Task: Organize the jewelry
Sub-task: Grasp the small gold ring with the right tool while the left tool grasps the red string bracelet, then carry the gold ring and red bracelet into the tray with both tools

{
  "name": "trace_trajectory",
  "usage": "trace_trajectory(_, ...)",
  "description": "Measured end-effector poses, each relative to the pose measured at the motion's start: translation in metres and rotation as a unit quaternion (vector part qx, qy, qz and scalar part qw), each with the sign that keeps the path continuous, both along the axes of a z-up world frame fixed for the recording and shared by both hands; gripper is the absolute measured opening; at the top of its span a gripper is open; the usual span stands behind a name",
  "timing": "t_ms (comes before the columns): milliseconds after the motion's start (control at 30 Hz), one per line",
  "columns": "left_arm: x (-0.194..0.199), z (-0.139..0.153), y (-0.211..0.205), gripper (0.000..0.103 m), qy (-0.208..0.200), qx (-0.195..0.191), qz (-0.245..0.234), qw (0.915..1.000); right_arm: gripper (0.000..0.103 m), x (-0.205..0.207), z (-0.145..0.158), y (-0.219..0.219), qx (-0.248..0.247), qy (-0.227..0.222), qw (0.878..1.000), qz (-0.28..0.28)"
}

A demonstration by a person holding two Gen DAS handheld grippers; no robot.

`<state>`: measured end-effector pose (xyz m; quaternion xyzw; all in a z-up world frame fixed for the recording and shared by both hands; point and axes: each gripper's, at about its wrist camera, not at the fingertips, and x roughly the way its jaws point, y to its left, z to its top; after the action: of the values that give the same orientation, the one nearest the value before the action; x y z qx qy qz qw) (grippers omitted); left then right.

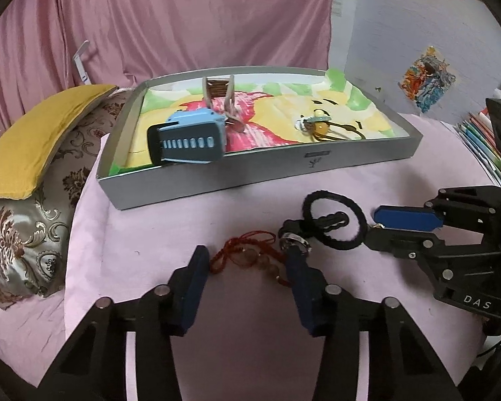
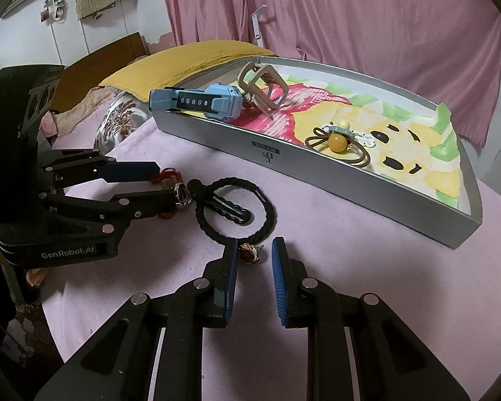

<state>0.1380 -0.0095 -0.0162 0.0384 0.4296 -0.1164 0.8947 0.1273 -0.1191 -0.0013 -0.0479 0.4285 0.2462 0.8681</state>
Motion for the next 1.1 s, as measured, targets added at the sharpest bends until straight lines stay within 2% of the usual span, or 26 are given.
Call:
trace_trajectory(200,0.001,0.001,0.0,0.017,0.001,-0.016,0.0,0.9999,0.018,0.0,0.0,0.0,0.0,0.0,1.0,0.0)
trace_trajectory(333,-0.001,0.0,-0.003,0.01,0.002,-0.021,0.0,0.9998,0.017,0.0,-0.001,0.001,-0.005,-0.002,1.0,0.001)
trace_trajectory(400,-0.002,0.0,-0.002,0.009,0.003,-0.027,0.003,0.9996,0.011,-0.001,-0.001,0.001,-0.003,-0.001,1.0,0.001)
trace_trajectory(733,-0.017,-0.001,0.005,0.008,0.013,-0.078,0.024,0.9966,0.011,-0.01,0.001,-0.001,0.006,-0.009,1.0,0.009)
trace_trajectory(900,-0.036,0.009,0.003,0.008,-0.033,-0.087,0.027,0.9953,0.011,-0.017,0.011,-0.014,0.025,-0.041,0.999,-0.025)
trace_trajectory(1100,-0.045,0.032,0.002,0.008,-0.112,-0.106,0.041,0.9873,0.011,-0.024,0.028,-0.026,0.056,-0.096,0.992,-0.063)
